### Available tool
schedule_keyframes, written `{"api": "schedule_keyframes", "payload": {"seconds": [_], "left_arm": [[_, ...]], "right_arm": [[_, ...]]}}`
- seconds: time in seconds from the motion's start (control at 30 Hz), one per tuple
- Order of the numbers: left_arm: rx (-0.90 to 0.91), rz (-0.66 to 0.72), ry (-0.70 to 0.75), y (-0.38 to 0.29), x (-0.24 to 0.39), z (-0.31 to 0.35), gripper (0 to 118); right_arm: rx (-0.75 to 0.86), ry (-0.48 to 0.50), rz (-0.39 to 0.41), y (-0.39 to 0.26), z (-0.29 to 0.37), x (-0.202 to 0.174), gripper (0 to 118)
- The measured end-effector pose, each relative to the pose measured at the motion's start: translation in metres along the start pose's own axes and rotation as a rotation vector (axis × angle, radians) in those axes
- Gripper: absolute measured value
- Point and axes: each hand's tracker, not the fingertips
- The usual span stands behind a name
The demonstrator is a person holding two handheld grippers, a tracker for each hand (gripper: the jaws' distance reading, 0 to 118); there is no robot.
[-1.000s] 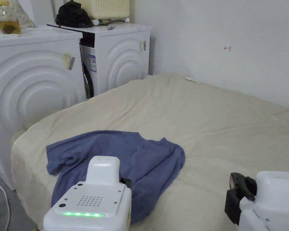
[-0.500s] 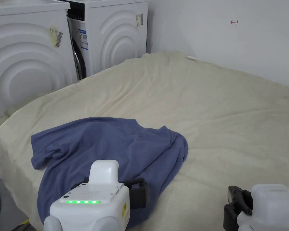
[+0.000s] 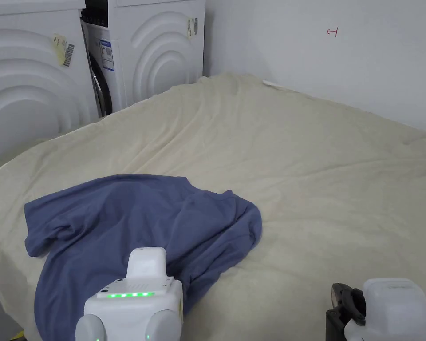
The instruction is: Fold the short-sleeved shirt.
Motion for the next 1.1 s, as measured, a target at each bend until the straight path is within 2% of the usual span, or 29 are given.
{"api": "schedule_keyframes", "payload": {"seconds": [0.1,0.3,0.37,0.47,0.6,0.77,1.1], "left_arm": [[0.006,0.046,-0.016,0.001,-0.003,0.007,9],[0.047,0.009,0.012,0.008,0.002,0.038,9],[0.11,0.019,0.031,0.016,0.006,0.058,9],[0.198,-0.041,0.017,0.034,0.018,0.091,9],[0.312,-0.075,-0.072,0.062,0.041,0.141,9],[0.486,-0.161,-0.181,0.082,0.089,0.208,9],[0.558,-0.372,-0.535,0.062,0.214,0.283,8]], "right_arm": [[0.01,0.0,-0.004,0.0,0.007,0.003,0],[0.036,-0.028,-0.011,0.003,0.027,0.018,0],[0.054,-0.057,-0.008,0.003,0.038,0.025,0],[0.073,-0.087,-0.027,0.004,0.053,0.039,0],[0.109,-0.125,-0.087,0.004,0.075,0.059,0],[0.165,-0.223,-0.115,0.001,0.115,0.088,0],[0.253,-0.429,-0.256,-0.023,0.201,0.163,0]]}}
